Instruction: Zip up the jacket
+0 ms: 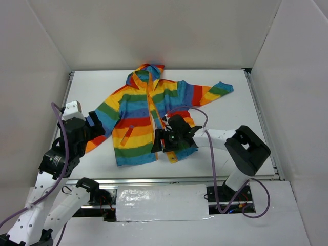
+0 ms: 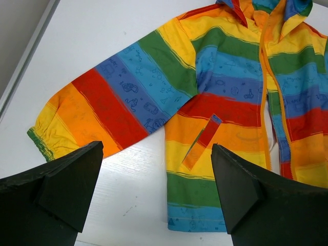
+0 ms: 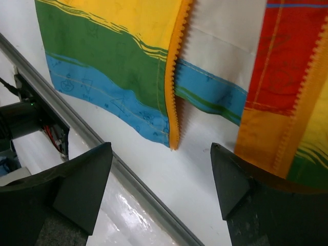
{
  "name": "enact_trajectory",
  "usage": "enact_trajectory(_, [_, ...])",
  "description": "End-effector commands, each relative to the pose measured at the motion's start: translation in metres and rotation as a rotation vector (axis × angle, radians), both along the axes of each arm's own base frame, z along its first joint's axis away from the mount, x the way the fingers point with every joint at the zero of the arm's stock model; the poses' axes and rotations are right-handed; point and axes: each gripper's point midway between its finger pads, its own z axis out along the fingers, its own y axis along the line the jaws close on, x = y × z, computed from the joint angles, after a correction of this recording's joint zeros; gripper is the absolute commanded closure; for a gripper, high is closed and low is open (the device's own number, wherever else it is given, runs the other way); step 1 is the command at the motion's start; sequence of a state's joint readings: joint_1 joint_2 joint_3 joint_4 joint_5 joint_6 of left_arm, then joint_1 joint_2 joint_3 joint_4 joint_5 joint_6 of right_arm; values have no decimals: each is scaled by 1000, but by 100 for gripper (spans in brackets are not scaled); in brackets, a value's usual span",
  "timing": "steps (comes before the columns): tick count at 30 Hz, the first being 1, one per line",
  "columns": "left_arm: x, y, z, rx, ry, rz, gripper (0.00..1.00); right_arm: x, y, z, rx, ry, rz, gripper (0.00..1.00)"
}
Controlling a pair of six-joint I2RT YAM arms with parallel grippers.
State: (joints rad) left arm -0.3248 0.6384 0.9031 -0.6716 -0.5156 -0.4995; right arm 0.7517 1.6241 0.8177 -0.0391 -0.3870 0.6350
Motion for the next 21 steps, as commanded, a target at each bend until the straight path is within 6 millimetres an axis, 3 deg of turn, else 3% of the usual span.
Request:
enact_trajectory(1, [8, -6, 10, -11, -42, -28, 1, 14, 33, 27, 129, -82, 39, 16])
enact_trajectory(6, [8, -8, 10, -16, -43, -43, 1, 12, 38, 7, 125, -43, 54, 20])
enact_trajectory(12, [9, -10, 9, -15, -38, -51, 1, 16, 47, 6, 161, -58, 70, 24])
enact_trajectory(21, [11, -13, 5, -14, -21, -66, 1, 9, 55, 13, 229, -53, 107, 51])
